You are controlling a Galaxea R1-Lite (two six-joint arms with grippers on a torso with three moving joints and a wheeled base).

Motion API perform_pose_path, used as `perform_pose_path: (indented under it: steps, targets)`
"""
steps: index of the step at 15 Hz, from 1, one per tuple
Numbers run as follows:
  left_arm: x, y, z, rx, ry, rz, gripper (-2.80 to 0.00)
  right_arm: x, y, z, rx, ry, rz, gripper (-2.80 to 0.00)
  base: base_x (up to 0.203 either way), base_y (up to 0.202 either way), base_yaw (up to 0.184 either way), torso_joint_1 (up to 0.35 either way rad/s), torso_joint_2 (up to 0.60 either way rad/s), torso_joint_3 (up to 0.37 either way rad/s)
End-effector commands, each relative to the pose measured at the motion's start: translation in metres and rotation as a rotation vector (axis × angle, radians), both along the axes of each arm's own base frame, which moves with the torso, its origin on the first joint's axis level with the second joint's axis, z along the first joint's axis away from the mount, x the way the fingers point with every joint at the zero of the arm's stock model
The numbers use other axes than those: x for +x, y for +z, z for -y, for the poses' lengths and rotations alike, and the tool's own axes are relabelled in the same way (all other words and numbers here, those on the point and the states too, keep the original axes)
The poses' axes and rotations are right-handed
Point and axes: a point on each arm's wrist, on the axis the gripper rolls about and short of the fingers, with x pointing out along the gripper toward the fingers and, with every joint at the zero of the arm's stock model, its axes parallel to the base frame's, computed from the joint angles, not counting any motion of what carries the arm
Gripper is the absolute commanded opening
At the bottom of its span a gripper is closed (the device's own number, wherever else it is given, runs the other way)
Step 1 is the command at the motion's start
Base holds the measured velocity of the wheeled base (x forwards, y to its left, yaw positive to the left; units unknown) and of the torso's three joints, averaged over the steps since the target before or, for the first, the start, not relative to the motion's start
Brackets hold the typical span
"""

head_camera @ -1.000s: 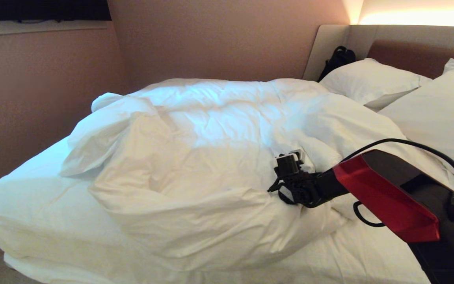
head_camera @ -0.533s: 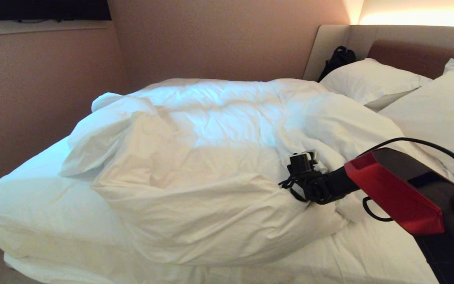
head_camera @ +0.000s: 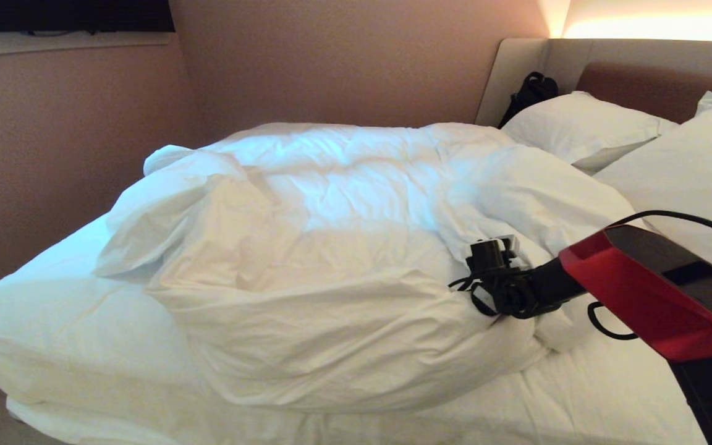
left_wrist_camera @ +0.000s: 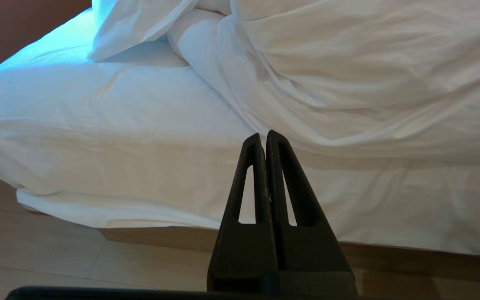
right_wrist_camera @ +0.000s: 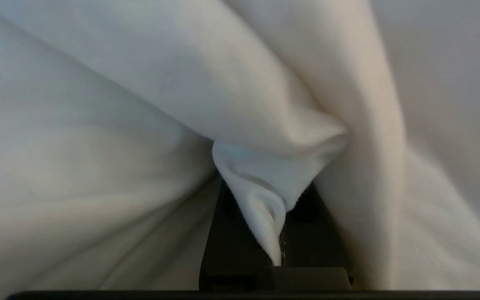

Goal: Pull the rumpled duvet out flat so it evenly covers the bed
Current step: Flatten the corners of the folded blanket

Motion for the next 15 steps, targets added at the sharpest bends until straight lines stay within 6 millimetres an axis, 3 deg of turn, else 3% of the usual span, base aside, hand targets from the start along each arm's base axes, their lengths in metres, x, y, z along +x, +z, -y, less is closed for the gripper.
perform_pose_path:
  steps: [1, 5, 15]
  targets:
    - [0.0, 0.0, 0.0, -0.001, -0.001, 0.0, -2.8, -0.006, 0.013, 0.002, 0.011, -0.009, 0.029, -2.8, 0.0, 0.0, 0.0, 0.0, 0.0, 0.0]
    - [0.0, 0.0, 0.0, 0.001, -0.001, 0.0, -2.8, -0.016, 0.026, 0.002, 0.026, 0.003, 0.039, -2.8, 0.0, 0.0, 0.0, 0.0, 0.0, 0.0]
    - [0.0, 0.0, 0.0, -0.001, 0.001, 0.0, -2.8, -0.055, 0.079, -0.013, 0.061, 0.067, 0.109, -2.8, 0.0, 0.0, 0.0, 0.0, 0.0, 0.0]
